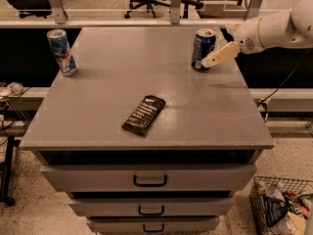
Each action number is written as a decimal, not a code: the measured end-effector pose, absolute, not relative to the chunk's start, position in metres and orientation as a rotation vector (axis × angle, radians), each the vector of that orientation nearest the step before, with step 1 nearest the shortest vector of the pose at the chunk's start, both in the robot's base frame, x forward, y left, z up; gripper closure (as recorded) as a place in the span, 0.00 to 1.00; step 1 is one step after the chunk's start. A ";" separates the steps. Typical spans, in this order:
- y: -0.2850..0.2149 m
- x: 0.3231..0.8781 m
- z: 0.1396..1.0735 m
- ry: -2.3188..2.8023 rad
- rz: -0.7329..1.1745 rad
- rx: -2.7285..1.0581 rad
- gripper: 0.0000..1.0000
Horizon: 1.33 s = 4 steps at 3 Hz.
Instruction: Pick pepsi can
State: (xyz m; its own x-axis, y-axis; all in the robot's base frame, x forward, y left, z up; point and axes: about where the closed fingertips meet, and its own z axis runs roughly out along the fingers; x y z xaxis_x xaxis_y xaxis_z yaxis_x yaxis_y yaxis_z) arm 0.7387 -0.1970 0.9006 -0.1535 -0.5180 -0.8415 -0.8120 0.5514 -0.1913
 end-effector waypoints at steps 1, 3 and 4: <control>-0.171 0.743 0.897 1.769 0.501 -1.050 0.16; -0.157 0.737 0.886 1.755 0.586 -1.005 0.64; -0.151 0.730 0.907 1.697 0.617 -0.998 0.87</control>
Offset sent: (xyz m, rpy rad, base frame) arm -0.0031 0.0441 -0.0267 0.1996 0.0640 0.0351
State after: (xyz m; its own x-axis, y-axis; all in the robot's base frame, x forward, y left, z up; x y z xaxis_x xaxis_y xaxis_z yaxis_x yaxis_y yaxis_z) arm 0.7302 -0.1509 0.9074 -0.1282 -0.3230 -0.9377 -0.8495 0.5237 -0.0642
